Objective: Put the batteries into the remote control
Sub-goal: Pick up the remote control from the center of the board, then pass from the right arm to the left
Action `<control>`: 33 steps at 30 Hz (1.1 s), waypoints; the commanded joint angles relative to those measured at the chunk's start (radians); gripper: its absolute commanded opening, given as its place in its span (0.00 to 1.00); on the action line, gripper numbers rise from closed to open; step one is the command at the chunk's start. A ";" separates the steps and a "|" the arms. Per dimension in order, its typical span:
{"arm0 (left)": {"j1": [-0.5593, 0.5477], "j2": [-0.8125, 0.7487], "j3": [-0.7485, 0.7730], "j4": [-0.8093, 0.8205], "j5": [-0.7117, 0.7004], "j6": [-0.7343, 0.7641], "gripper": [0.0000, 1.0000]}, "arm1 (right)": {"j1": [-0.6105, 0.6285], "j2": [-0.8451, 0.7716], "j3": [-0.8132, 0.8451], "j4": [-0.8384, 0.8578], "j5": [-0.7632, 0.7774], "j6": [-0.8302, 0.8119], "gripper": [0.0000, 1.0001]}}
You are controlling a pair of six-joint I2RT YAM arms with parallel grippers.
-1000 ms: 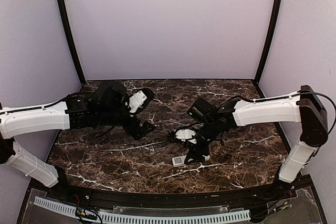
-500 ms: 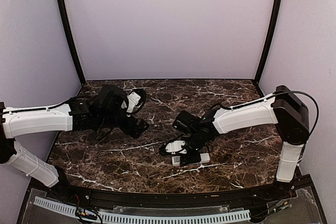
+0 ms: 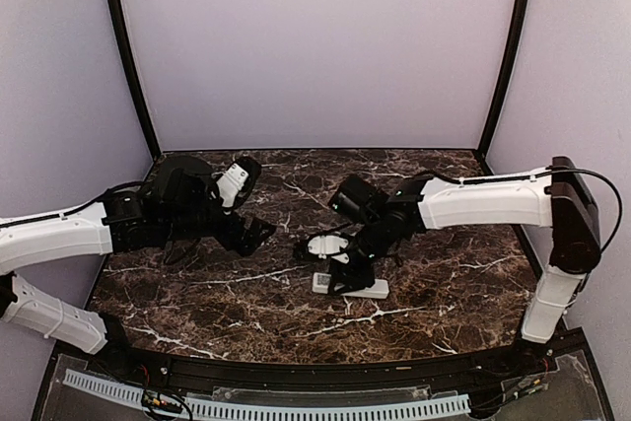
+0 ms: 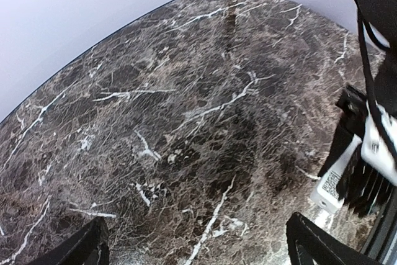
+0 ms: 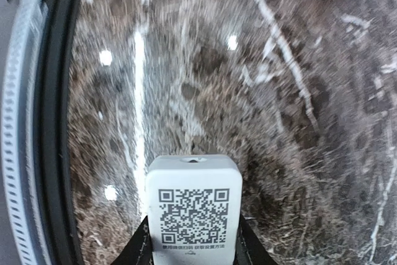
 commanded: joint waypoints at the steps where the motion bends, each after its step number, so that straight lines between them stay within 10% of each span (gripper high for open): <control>1: 0.006 -0.081 -0.017 0.061 0.176 0.046 0.99 | -0.084 -0.180 0.095 0.098 -0.281 0.168 0.13; 6: 0.003 -0.111 0.038 0.106 0.418 0.083 0.95 | -0.130 -0.336 0.071 0.476 -0.492 0.422 0.10; 17: -0.071 0.004 0.255 0.259 0.629 0.031 0.93 | -0.132 -0.412 0.024 1.095 -0.400 0.868 0.05; 33: -0.072 0.121 0.383 0.291 0.579 -0.136 0.60 | -0.129 -0.439 -0.039 1.126 -0.357 0.902 0.03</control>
